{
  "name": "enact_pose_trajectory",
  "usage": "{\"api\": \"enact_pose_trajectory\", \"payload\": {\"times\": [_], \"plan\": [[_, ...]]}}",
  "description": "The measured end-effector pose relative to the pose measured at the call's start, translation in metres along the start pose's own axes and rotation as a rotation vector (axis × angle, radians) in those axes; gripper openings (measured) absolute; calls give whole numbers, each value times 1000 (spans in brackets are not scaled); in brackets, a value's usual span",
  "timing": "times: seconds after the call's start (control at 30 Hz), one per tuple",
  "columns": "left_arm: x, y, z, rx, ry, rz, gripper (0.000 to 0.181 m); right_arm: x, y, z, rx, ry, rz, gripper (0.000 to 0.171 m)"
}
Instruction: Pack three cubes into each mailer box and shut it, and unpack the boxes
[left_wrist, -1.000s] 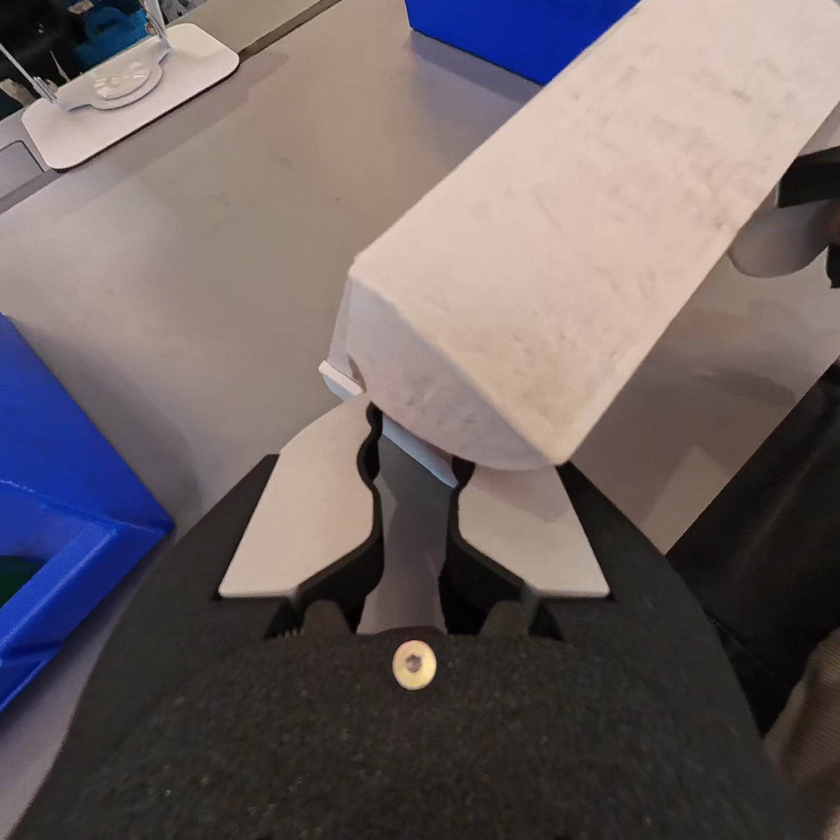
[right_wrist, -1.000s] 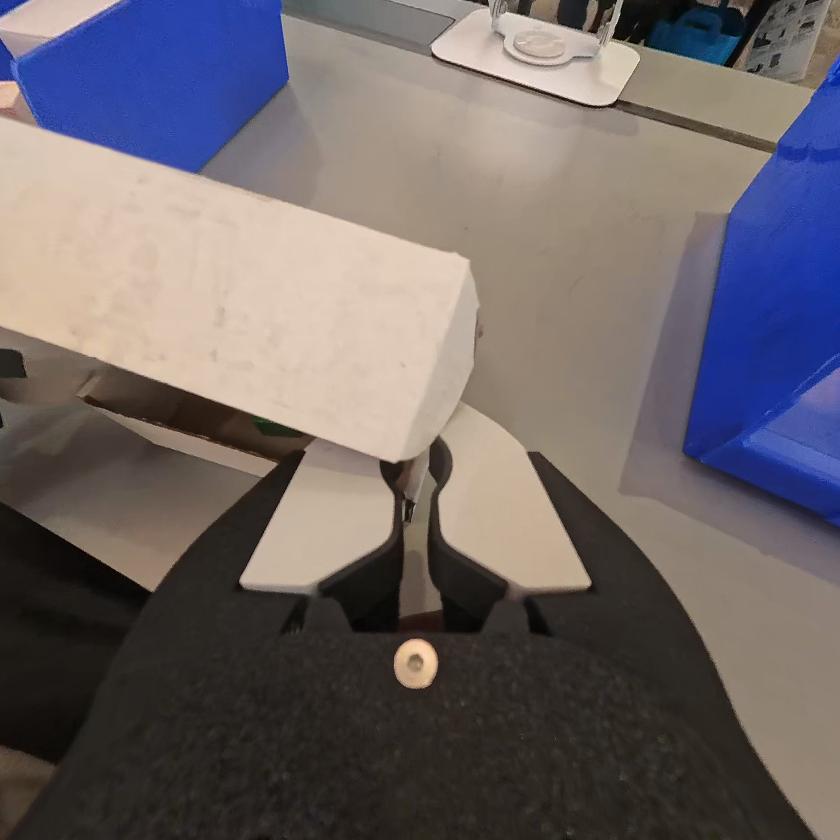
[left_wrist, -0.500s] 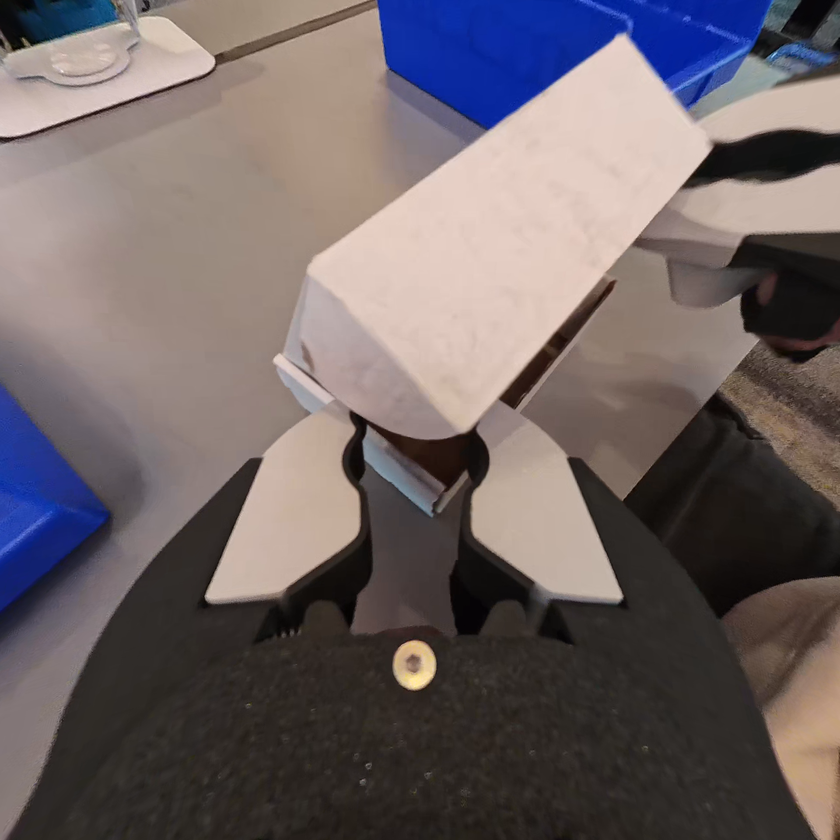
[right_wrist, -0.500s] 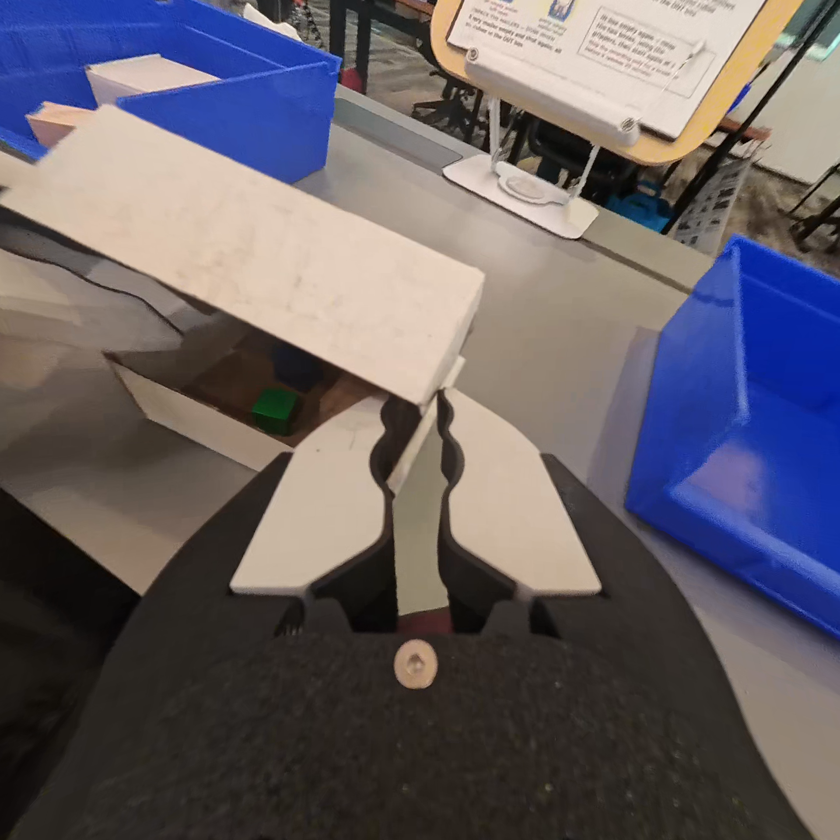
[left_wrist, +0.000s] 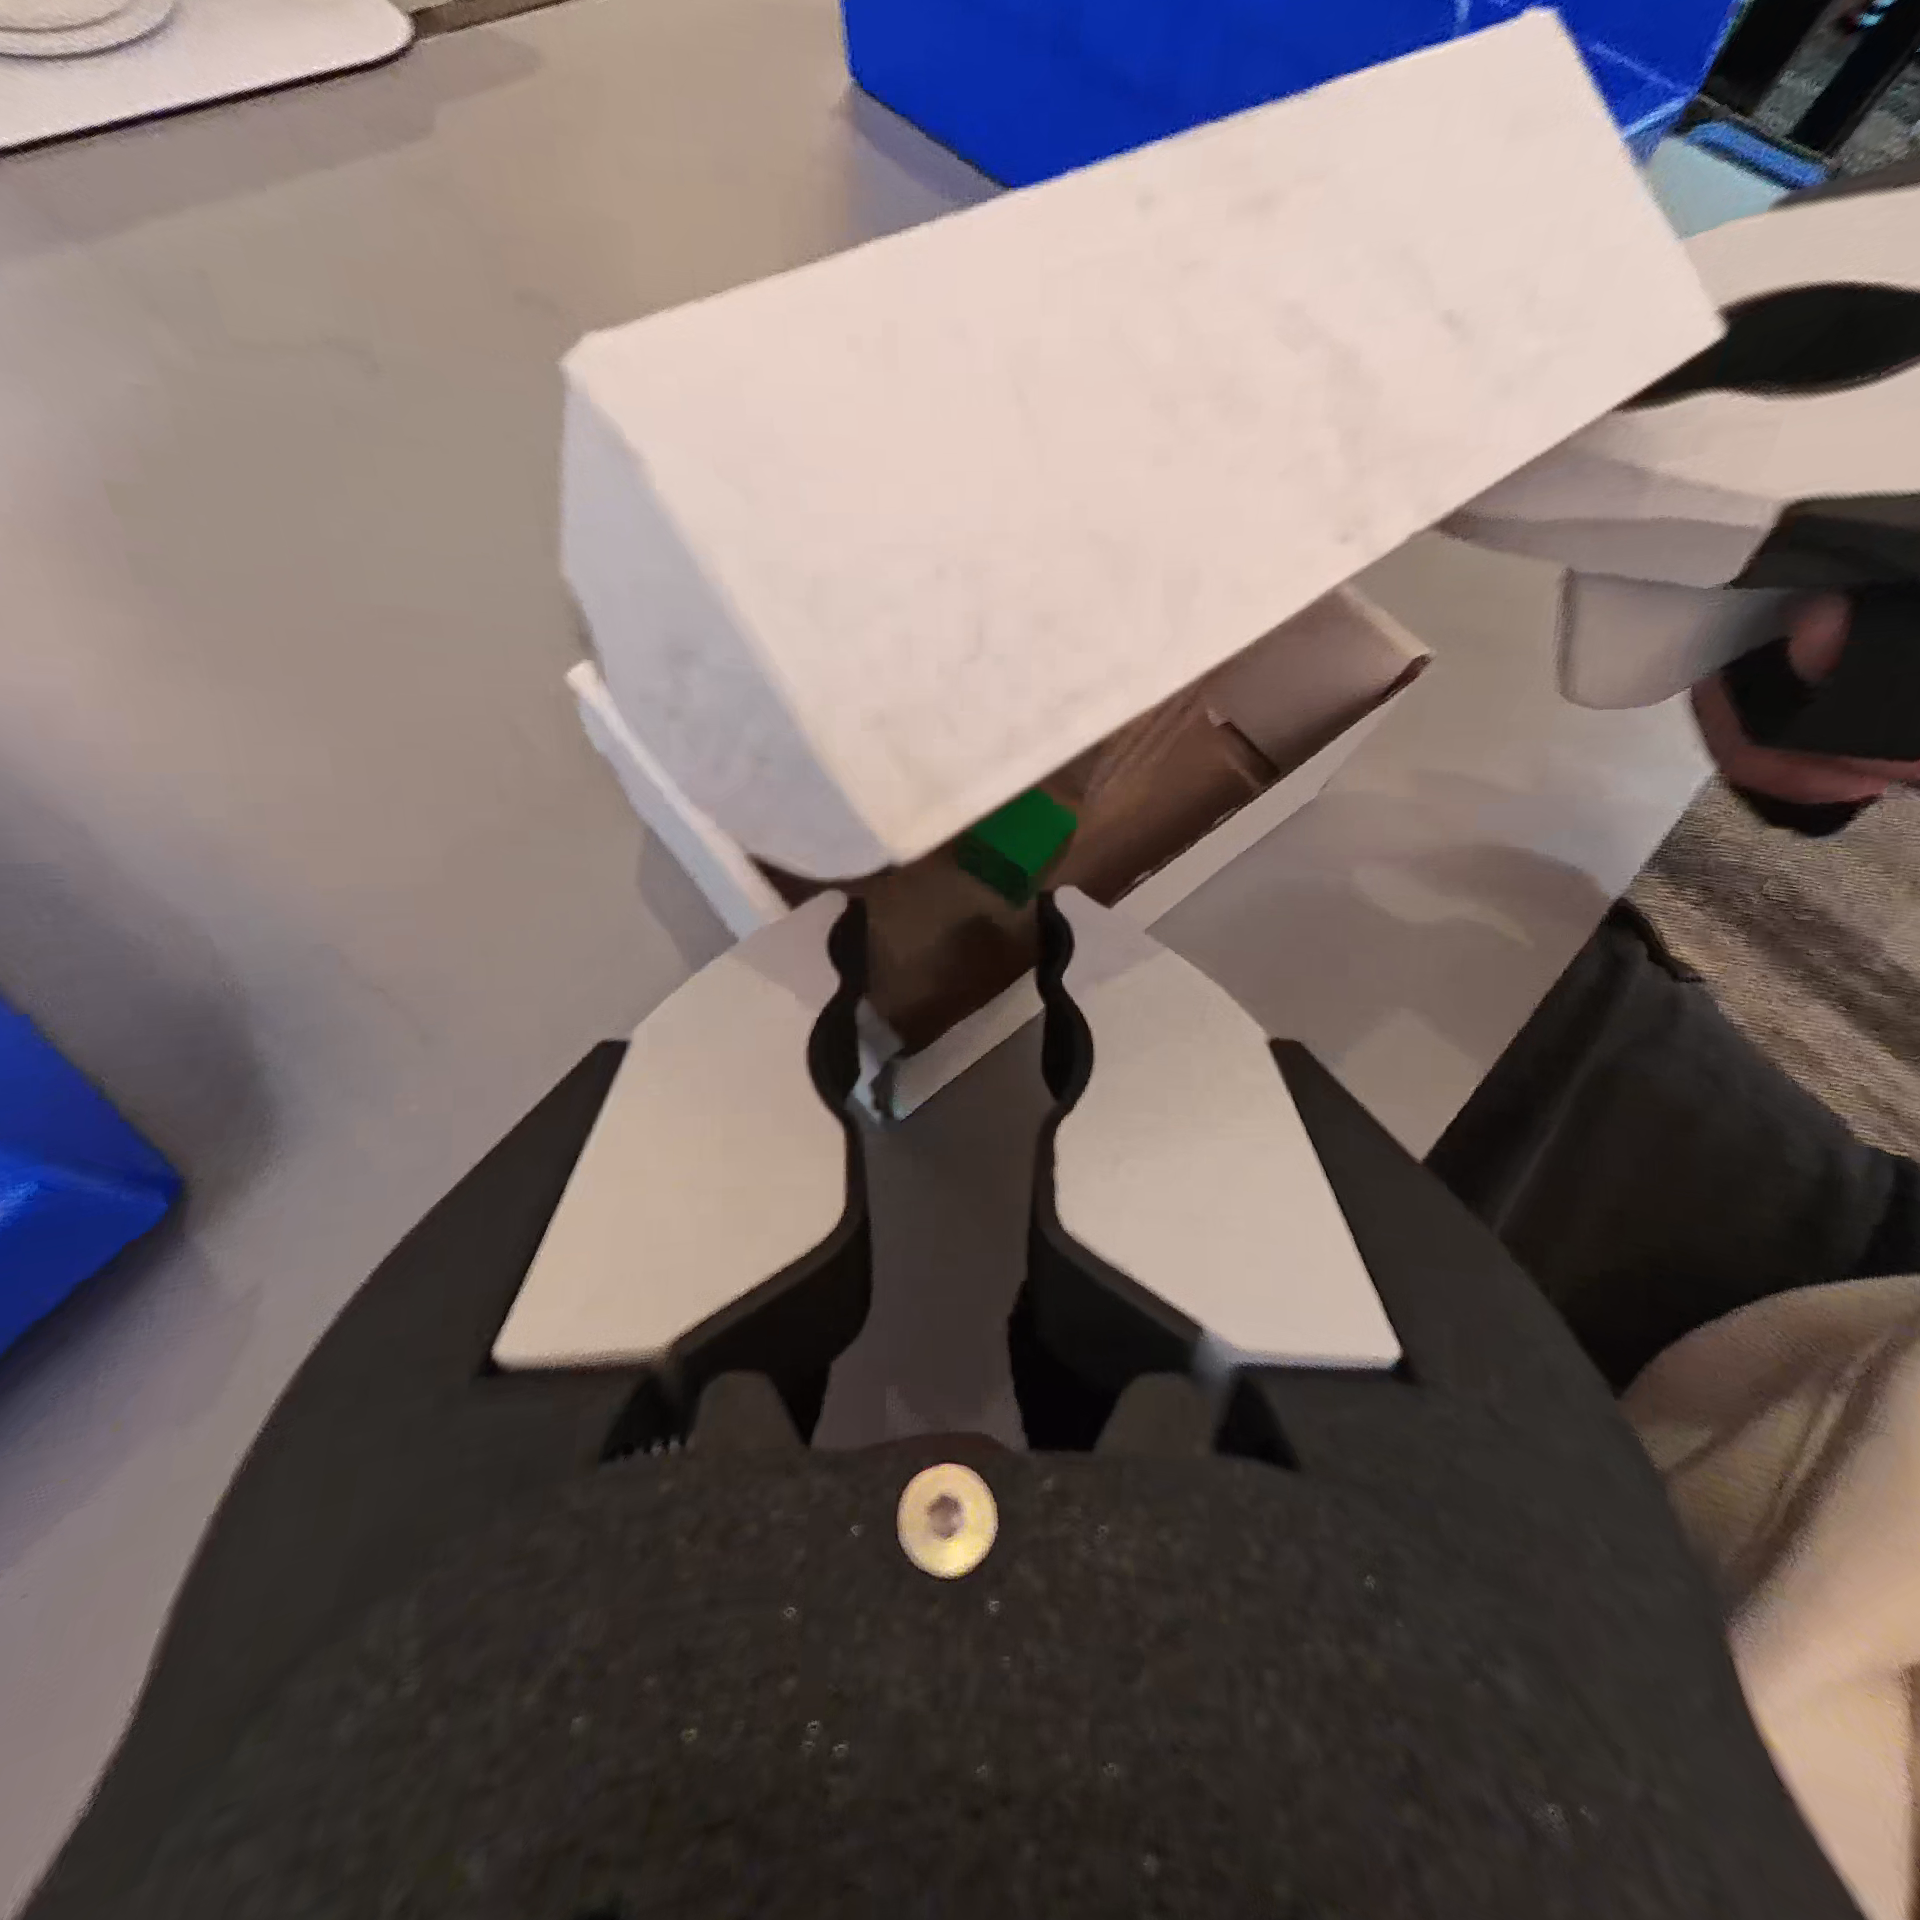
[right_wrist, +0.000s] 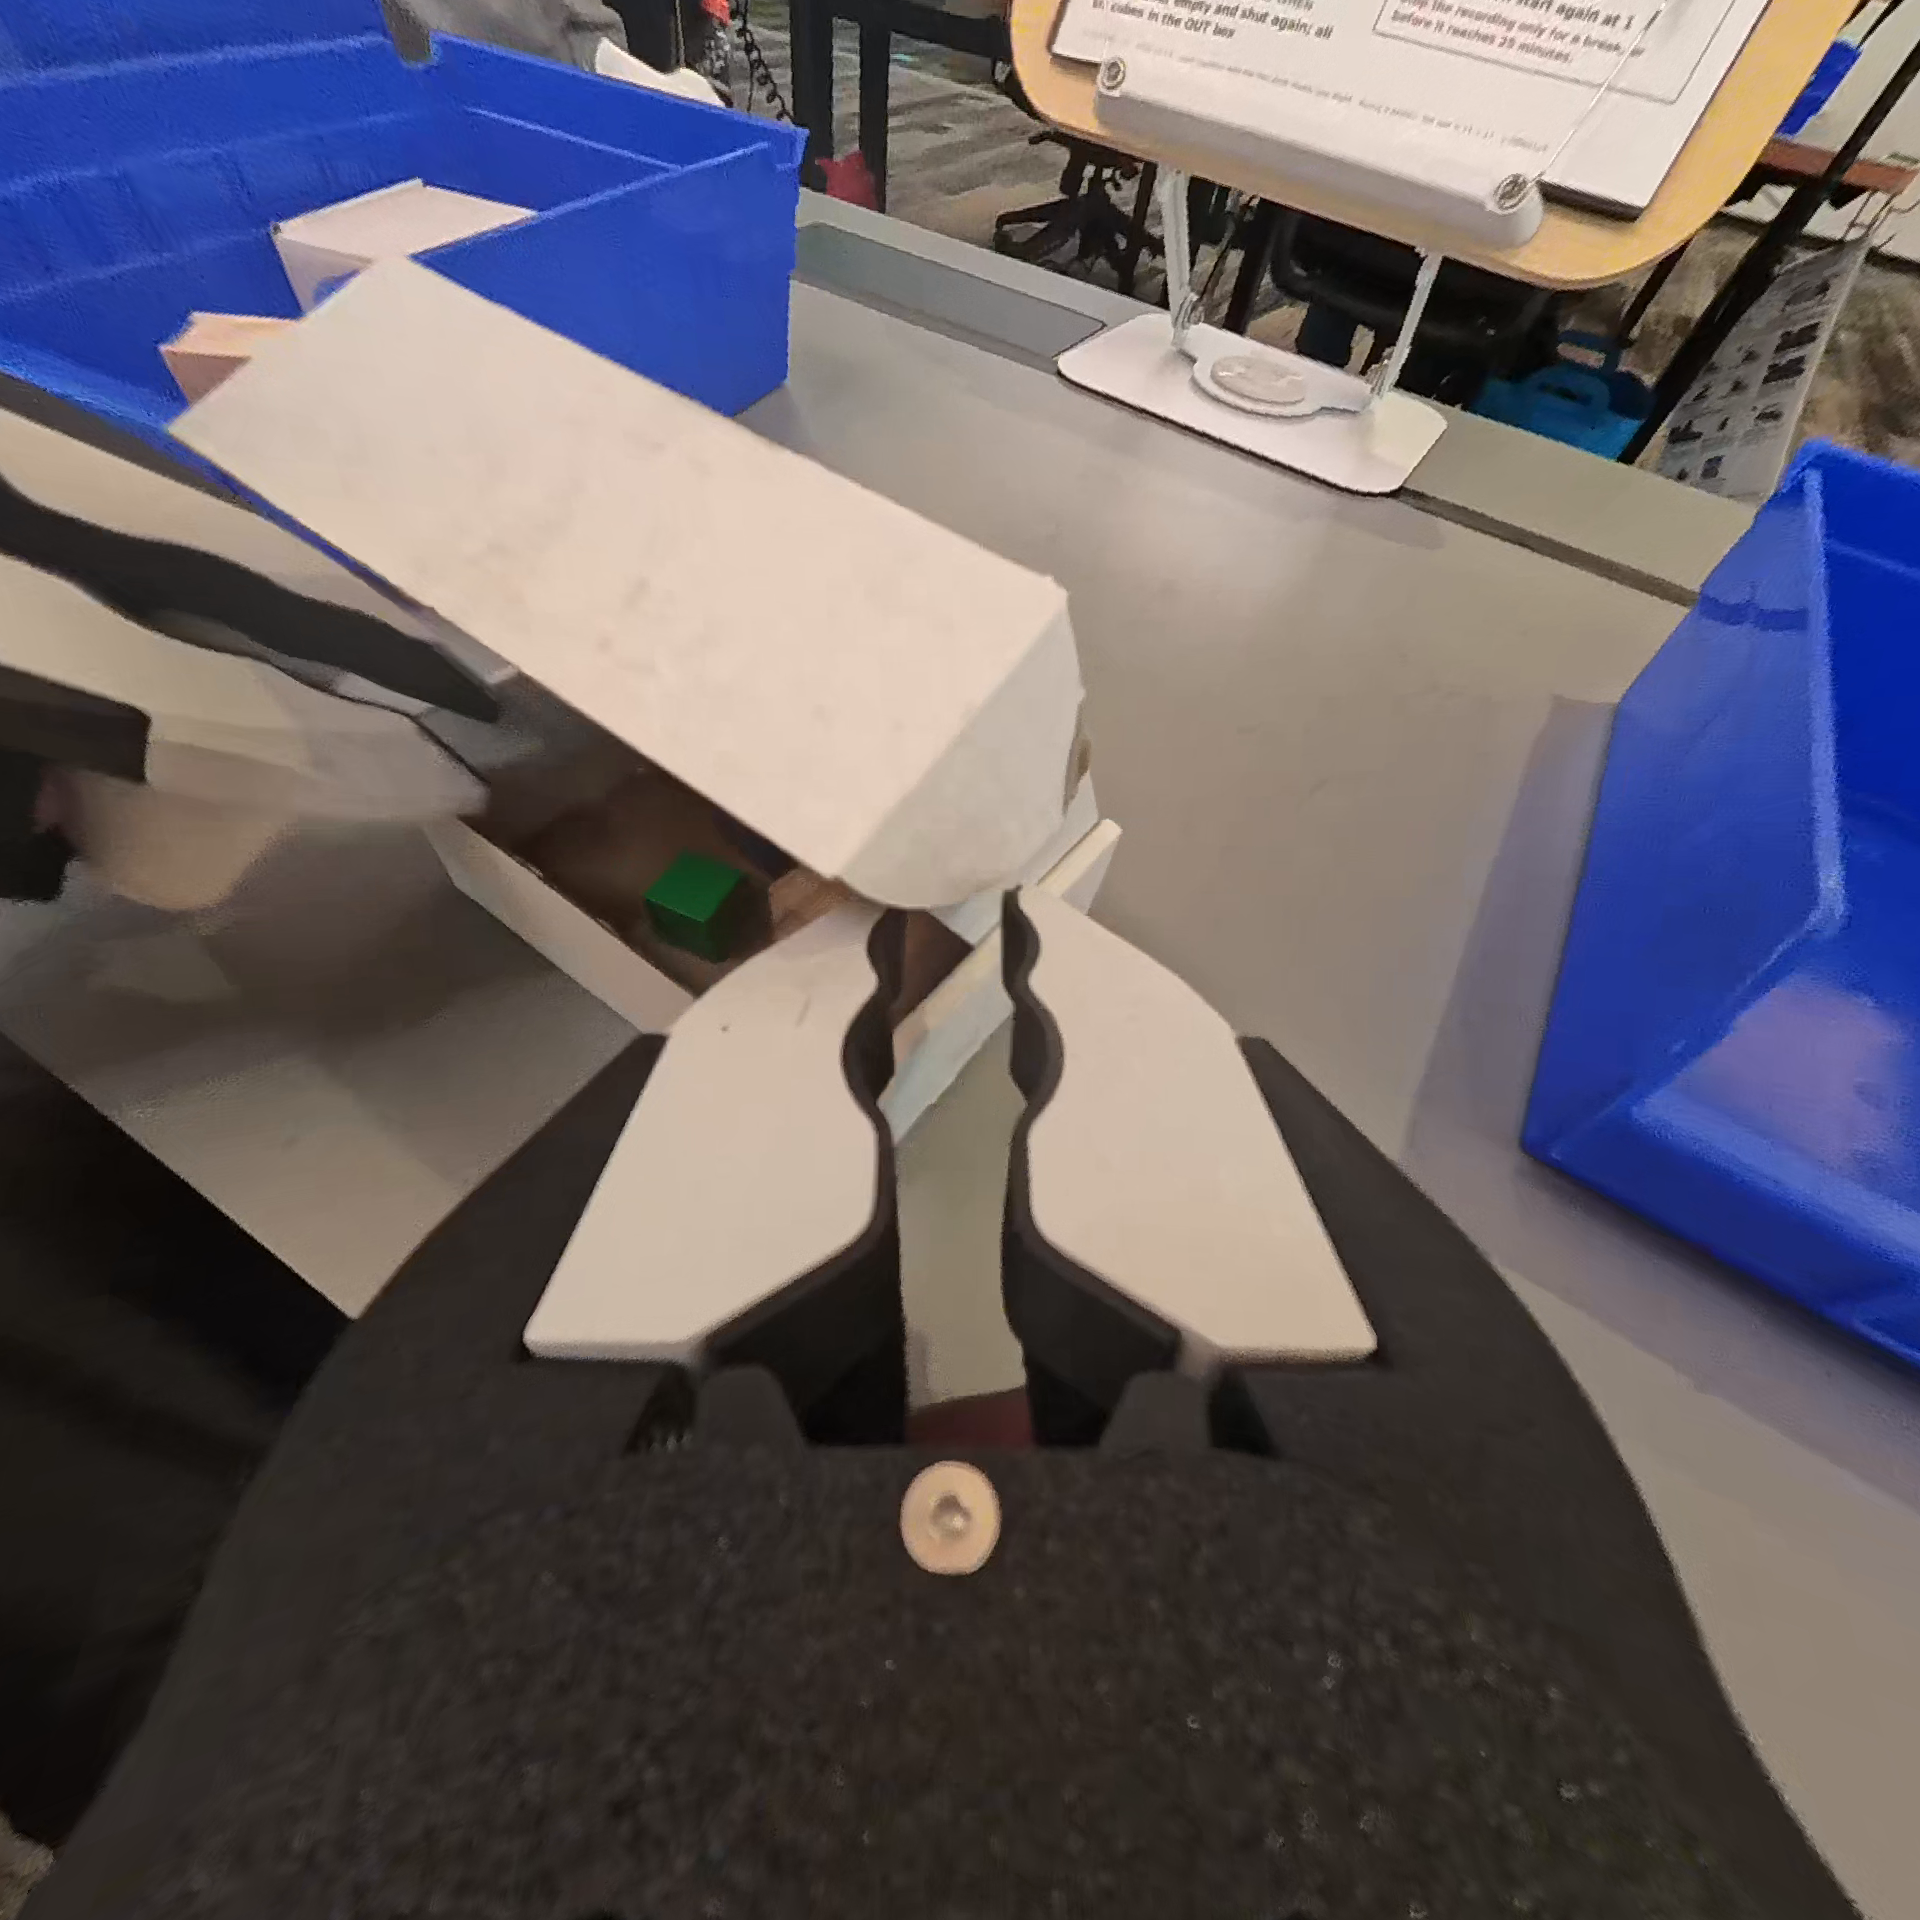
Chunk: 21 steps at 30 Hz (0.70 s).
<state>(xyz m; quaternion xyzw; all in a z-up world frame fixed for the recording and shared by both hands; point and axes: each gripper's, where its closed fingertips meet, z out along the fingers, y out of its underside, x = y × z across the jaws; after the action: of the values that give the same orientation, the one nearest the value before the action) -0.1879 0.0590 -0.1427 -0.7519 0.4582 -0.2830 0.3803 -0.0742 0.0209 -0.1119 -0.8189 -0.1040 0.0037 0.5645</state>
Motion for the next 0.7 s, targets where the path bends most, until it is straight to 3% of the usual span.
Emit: {"api": "enact_pose_trajectory", "payload": {"times": [0.13,0.23,0.4,0.5,0.7], "plan": [[-19,-3,-11,24,-102,23,41,5,2,-4,2,20,-2,18],[-21,-10,-13,48,-93,7,46,4,2,-3,-2,17,10,20],[-20,-25,-20,105,-154,91,49,15,-8,-12,45,154,-88,24],[-18,-34,-23,135,-189,170,43,12,-18,-15,88,196,-159,23],[-11,-39,-26,154,-193,217,8,7,-25,-17,111,199,-198,3]]}}
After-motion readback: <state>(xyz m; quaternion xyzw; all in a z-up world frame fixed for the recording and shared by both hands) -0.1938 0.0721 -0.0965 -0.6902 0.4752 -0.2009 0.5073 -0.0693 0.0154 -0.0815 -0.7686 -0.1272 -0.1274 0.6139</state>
